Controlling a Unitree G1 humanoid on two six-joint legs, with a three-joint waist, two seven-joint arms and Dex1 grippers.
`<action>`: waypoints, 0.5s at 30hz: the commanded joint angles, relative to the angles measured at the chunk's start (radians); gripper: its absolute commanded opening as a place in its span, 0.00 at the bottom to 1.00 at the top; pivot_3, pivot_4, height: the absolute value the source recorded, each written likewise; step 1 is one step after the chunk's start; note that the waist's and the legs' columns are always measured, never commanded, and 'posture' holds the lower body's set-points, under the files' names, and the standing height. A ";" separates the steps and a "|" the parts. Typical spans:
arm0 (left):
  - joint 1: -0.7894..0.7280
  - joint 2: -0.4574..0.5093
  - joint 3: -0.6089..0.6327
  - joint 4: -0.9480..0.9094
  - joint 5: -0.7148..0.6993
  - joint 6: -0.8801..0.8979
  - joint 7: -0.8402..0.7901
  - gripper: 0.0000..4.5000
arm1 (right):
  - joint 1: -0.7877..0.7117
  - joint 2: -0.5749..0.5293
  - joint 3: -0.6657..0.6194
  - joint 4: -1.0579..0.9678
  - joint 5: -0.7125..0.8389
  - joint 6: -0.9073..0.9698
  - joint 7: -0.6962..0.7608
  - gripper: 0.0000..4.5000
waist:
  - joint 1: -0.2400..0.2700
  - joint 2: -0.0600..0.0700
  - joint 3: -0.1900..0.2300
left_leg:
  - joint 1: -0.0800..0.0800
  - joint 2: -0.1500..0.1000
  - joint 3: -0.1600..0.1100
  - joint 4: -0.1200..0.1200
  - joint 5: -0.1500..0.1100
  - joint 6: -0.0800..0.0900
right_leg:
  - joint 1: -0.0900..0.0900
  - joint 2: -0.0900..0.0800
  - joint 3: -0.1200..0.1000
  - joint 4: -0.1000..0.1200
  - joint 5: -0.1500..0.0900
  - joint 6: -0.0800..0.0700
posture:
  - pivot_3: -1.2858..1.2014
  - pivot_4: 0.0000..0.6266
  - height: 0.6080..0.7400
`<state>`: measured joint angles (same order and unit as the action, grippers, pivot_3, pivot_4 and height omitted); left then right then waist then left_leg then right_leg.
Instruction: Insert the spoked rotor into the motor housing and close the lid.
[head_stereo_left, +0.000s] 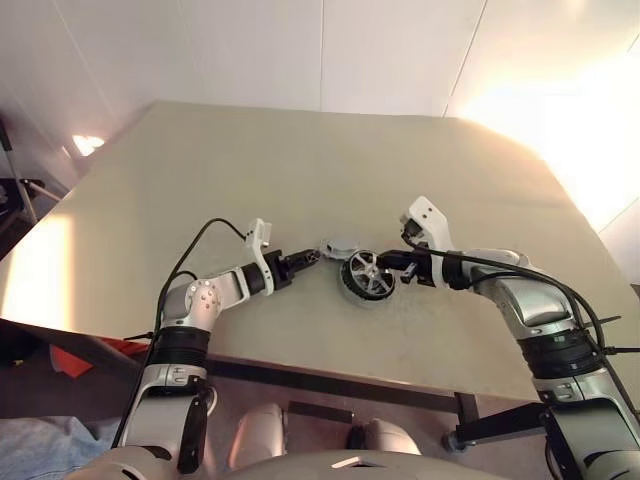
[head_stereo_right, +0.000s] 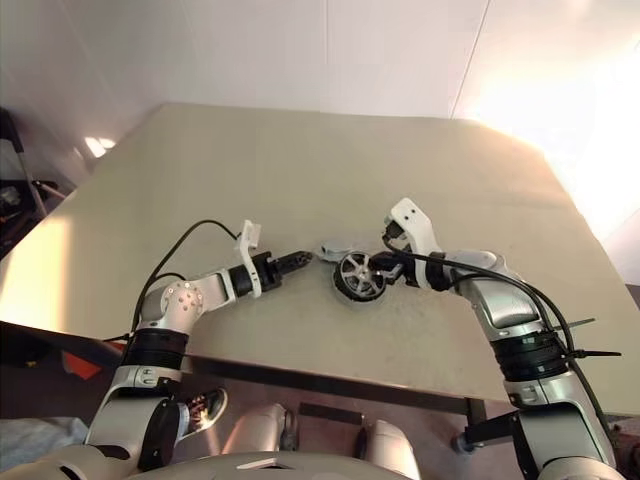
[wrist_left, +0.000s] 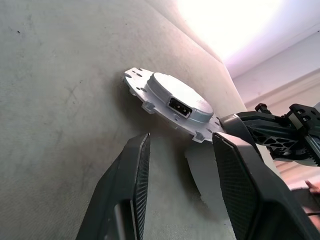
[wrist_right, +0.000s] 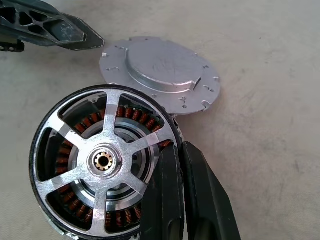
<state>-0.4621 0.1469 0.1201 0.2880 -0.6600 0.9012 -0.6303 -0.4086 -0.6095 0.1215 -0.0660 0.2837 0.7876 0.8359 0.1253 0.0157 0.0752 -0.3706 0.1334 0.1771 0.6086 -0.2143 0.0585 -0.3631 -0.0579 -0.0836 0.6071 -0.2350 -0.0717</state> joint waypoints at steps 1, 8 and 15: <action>-0.014 -0.001 0.010 -0.008 -0.003 -0.017 -0.005 0.47 | -0.027 -0.018 -0.068 -0.088 0.060 0.016 0.016 0.00 | 0.000 0.000 0.000 | 0.000 0.000 0.000 0.000 0.000 0.000 | 0.000 0.000 0.000 0.000 0.000 0.000 | 0.52 0.00 1.00; -0.011 -0.001 0.012 -0.004 -0.001 -0.018 -0.006 0.47 | -0.076 -0.010 -0.116 -0.120 0.132 0.066 0.004 0.00 | 0.000 0.000 0.000 | 0.001 0.000 0.000 0.000 0.000 0.000 | 0.000 0.000 0.000 0.000 0.000 0.000 | 0.52 0.00 1.00; -0.010 0.002 0.010 -0.003 0.001 -0.019 -0.009 0.47 | -0.069 -0.103 -0.056 0.055 -0.005 -0.087 0.017 0.00 | 0.002 0.000 0.000 | 0.000 -0.001 0.000 0.000 0.000 0.000 | 0.000 0.000 0.000 -0.001 0.000 0.000 | 0.52 0.00 1.00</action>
<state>-0.4621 0.1472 0.1214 0.3005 -0.6557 0.8974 -0.6302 -0.4634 -0.6921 0.0668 -0.0357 0.3044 0.7492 0.8489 0.1277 0.0157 0.0752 -0.3706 0.1328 0.1771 0.6085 -0.2142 0.0583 -0.3628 -0.0582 -0.0836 0.6063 -0.2350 -0.0716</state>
